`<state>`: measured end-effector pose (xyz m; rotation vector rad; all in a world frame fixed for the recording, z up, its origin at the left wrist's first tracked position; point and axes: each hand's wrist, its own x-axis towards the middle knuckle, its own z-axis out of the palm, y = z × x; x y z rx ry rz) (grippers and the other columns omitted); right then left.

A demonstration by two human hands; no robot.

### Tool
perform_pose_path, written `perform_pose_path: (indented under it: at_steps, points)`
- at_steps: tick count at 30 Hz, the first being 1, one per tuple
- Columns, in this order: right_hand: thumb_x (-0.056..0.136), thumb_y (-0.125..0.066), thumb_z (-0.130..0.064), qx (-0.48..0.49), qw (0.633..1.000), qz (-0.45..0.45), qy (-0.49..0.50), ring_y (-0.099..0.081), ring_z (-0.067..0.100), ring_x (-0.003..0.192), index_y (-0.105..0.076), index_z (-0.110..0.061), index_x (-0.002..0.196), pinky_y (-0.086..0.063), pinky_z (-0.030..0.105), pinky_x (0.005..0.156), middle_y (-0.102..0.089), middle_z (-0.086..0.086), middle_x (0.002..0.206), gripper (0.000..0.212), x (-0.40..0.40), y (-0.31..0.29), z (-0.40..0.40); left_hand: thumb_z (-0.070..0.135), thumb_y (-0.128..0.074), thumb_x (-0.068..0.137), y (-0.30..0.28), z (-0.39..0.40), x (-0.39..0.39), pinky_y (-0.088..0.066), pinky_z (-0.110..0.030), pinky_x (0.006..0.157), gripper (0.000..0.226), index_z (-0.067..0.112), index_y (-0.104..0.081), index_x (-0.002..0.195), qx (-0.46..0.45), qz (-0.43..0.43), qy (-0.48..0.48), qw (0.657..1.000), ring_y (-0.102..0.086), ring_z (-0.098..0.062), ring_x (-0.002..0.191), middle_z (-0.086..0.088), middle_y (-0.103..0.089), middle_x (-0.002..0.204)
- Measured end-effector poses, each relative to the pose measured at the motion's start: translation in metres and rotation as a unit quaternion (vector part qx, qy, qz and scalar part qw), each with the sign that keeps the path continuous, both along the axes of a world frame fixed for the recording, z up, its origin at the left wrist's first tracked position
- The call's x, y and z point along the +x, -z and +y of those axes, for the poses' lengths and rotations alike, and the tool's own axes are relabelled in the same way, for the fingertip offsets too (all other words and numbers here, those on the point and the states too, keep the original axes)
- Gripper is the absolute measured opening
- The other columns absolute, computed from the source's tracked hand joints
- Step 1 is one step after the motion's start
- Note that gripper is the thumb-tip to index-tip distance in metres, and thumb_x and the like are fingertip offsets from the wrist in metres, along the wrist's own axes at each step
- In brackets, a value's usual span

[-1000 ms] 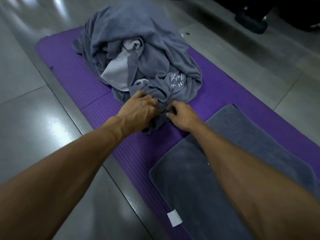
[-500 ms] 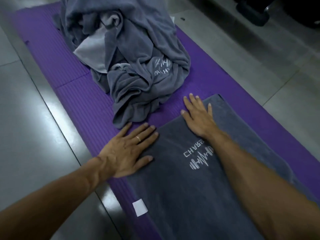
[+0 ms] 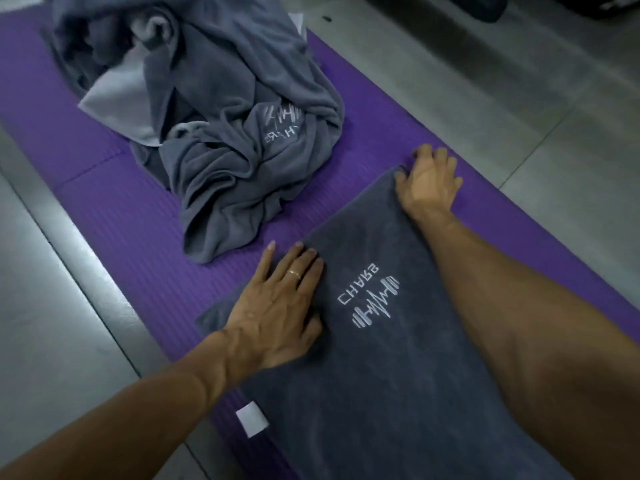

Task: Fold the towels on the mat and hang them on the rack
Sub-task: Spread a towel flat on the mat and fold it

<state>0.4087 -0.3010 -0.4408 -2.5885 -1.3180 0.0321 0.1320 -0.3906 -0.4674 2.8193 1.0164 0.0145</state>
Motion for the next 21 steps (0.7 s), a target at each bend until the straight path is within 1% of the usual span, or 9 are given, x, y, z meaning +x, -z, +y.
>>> perform_pose_path:
  at_steps: [3, 5, 7, 9, 13, 15, 17, 19, 21]
  points:
    - [0.092, -0.047, -0.036, 0.112, 0.989, -0.025, -0.095, -0.043, 0.032, 0.121, -0.051, -0.012, 0.126, -0.037, 0.047, 0.096, -0.049, 0.012, 0.130, 0.042, -0.020, 0.001, -0.049, 0.044, -0.032, 0.086, -0.003, -0.002, 0.039, -0.015, -0.048, 0.120, 0.072, 0.007, -0.036, 0.147, -0.022, -0.036, 0.014, 0.999, -0.022, -0.027, 0.146, -0.010, -0.035, 0.153]
    - [0.094, -0.033, -0.045, 0.021, 0.967, -0.024, -0.251, -0.037, 0.030, 0.135, -0.045, -0.014, 0.139, -0.032, 0.049, 0.108, -0.042, 0.011, 0.146, 0.055, -0.027, 0.014, -0.097, 0.057, -0.021, 0.091, 0.002, -0.001, 0.056, -0.010, -0.049, 0.120, 0.076, 0.011, -0.024, 0.152, -0.030, -0.015, 0.015, 0.999, -0.012, -0.025, 0.149, -0.008, -0.023, 0.159]
    - [0.093, -0.016, -0.059, -0.128, 0.937, -0.043, -0.322, -0.009, 0.021, 0.149, -0.019, -0.026, 0.153, -0.010, 0.050, 0.120, -0.013, 0.001, 0.162, 0.069, -0.004, 0.026, -0.115, 0.067, -0.017, 0.090, 0.008, -0.001, 0.063, -0.005, -0.052, 0.119, 0.084, 0.013, -0.017, 0.153, -0.016, 0.022, 0.004, 1.000, -0.006, -0.025, 0.149, -0.006, -0.013, 0.161]
    - [0.094, -0.013, -0.063, -0.159, 0.952, -0.025, -0.259, 0.006, 0.016, 0.149, -0.004, -0.032, 0.154, 0.004, 0.047, 0.120, 0.004, -0.005, 0.163, 0.068, 0.024, 0.032, -0.100, 0.069, -0.020, 0.088, 0.010, -0.002, 0.064, -0.005, -0.053, 0.119, 0.086, 0.012, -0.019, 0.153, -0.005, 0.029, 0.002, 1.000, -0.007, -0.025, 0.149, -0.007, -0.015, 0.161]
    - [0.103, -0.029, -0.042, -0.068, 0.979, 0.060, -0.183, 0.000, 0.017, 0.150, -0.016, -0.021, 0.154, 0.003, 0.044, 0.119, -0.006, 0.002, 0.163, 0.057, 0.026, 0.016, -0.094, 0.050, -0.035, 0.079, 0.002, -0.009, 0.083, -0.019, -0.059, 0.114, 0.081, 0.001, -0.040, 0.143, -0.001, -0.032, 0.013, 0.999, -0.026, -0.034, 0.143, -0.017, -0.036, 0.151]
    - [0.102, -0.034, -0.034, 0.039, 0.990, 0.067, -0.121, -0.020, 0.023, 0.146, -0.033, -0.014, 0.148, -0.011, 0.043, 0.119, -0.027, 0.009, 0.157, 0.051, 0.017, 0.006, -0.142, 0.036, -0.034, 0.079, 0.001, -0.017, 0.114, -0.023, -0.059, 0.113, 0.072, 0.003, -0.044, 0.141, 0.014, -0.077, 0.095, 0.992, -0.032, -0.031, 0.142, -0.013, -0.041, 0.150]
    - [0.098, -0.033, -0.032, 0.101, 0.994, 0.044, -0.027, -0.045, 0.030, 0.129, -0.050, -0.010, 0.135, -0.034, 0.045, 0.109, -0.050, 0.012, 0.139, 0.046, 0.021, 0.003, -0.208, 0.034, -0.032, 0.087, -0.003, -0.031, 0.155, -0.017, -0.059, 0.115, 0.063, 0.011, -0.039, 0.146, -0.009, -0.087, 0.153, 0.984, -0.026, -0.027, 0.145, -0.005, -0.036, 0.154]
    - [0.096, -0.030, -0.038, 0.038, 0.999, 0.012, 0.012, -0.050, 0.031, 0.124, -0.054, -0.011, 0.131, -0.041, 0.047, 0.102, -0.052, 0.011, 0.136, 0.050, 0.037, 0.009, -0.271, 0.051, -0.026, 0.095, -0.003, -0.049, 0.191, 0.000, -0.062, 0.114, 0.065, 0.021, -0.022, 0.153, -0.056, -0.044, 0.160, 0.985, -0.007, -0.024, 0.149, 0.003, -0.018, 0.161]
    - [0.095, -0.027, -0.047, -0.081, 0.996, -0.003, -0.035, -0.033, 0.027, 0.142, -0.043, -0.019, 0.144, -0.027, 0.049, 0.114, -0.036, 0.006, 0.153, 0.058, 0.070, 0.021, -0.312, 0.078, -0.016, 0.084, 0.004, -0.061, 0.209, 0.014, -0.070, 0.107, 0.086, 0.029, -0.006, 0.154, -0.049, 0.028, 0.148, 0.987, 0.011, -0.028, 0.148, 0.005, 0.000, 0.163]
